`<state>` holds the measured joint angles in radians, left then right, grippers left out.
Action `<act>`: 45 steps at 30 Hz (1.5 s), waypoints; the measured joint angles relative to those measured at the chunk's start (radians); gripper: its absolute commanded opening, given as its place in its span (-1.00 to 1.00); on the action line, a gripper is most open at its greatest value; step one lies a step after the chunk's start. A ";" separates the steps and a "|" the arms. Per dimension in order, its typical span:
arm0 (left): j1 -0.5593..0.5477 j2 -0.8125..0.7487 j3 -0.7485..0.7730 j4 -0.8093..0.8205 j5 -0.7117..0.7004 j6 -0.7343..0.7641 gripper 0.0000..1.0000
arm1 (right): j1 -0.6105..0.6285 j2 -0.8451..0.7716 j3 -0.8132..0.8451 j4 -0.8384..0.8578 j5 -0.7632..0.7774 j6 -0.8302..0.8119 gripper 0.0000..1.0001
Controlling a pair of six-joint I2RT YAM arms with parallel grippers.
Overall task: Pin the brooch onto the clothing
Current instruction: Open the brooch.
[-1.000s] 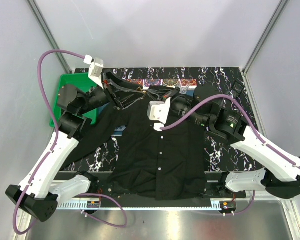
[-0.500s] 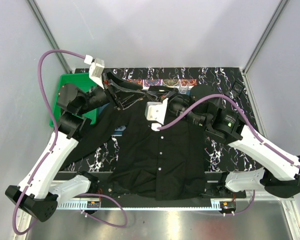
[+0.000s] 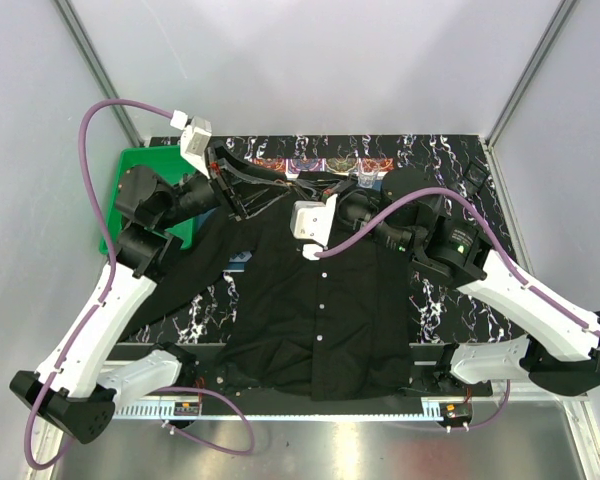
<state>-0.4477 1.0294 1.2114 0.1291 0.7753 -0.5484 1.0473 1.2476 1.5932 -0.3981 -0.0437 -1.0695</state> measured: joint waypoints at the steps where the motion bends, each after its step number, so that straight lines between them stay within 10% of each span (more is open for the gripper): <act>1: 0.000 0.000 0.000 0.005 -0.001 -0.003 -0.24 | 0.000 0.000 0.000 -0.001 0.000 -0.001 -1.00; 6: 0.000 0.000 0.000 0.021 0.000 -0.010 -0.46 | 0.000 0.000 0.000 -0.005 0.000 -0.002 -1.00; 24: 0.000 0.003 0.000 0.023 0.004 -0.010 -0.22 | 0.000 0.000 0.002 -0.005 0.000 -0.002 -1.00; 37: -0.010 0.008 0.000 0.026 0.017 -0.012 -0.98 | -0.001 0.005 0.006 -0.018 0.002 -0.001 -0.99; 42: -0.008 0.008 0.000 0.039 0.021 -0.028 -1.00 | -0.001 0.007 0.011 -0.019 0.005 0.013 0.05; 45: 0.022 0.008 -0.006 0.058 0.018 -0.051 -1.00 | -0.001 0.014 0.023 -0.018 0.026 0.028 0.33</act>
<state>-0.4259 1.0374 1.2049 0.1871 0.7929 -0.5991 1.0466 1.2613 1.6157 -0.4164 -0.0177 -1.0412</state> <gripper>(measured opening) 0.058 0.540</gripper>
